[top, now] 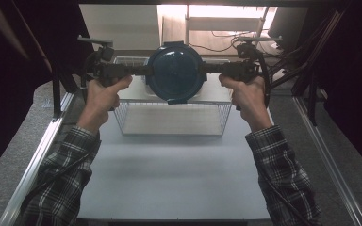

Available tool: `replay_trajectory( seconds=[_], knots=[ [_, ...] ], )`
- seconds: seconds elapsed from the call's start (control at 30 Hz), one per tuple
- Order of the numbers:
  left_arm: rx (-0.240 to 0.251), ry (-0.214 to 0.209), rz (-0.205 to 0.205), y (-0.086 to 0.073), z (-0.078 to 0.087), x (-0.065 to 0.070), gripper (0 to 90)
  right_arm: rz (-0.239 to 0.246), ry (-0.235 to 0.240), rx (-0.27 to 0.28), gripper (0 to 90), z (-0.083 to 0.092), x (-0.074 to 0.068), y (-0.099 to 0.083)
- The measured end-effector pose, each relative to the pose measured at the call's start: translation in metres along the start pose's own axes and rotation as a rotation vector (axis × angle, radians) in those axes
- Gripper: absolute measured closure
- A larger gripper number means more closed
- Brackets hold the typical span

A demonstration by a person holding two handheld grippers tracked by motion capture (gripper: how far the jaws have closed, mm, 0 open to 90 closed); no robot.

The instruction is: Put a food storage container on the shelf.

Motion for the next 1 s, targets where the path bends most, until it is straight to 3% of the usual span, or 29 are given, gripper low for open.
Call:
replay_trajectory(
  seconds=[0.33, 0.63, 1.0],
  knots=[
    [0.025, 0.005, 0.012, 0.025, -0.001, -0.014, 56.9, -0.007, -0.001, 0.036, 57.7, -0.008, 0.000, 0.028],
    [0.033, 0.031, 0.049, 0.030, -0.005, -0.033, 56.6, -0.041, -0.001, 0.038, 57.4, -0.025, 0.013, 0.039],
    [0.037, 0.055, 0.057, 0.033, -0.012, -0.047, 56.5, -0.080, 0.002, 0.039, 56.8, -0.036, 0.029, 0.046]
  ],
)
Point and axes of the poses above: each handheld gripper's, and its own axes: z roughly backward along the jaws, y roughly out of its top, x roughly to its right, the point moved 4 cm from there along -z, roughly forward along the jaws, and after that the axes turned 11 degrees about -z, right-handed, at the moved point
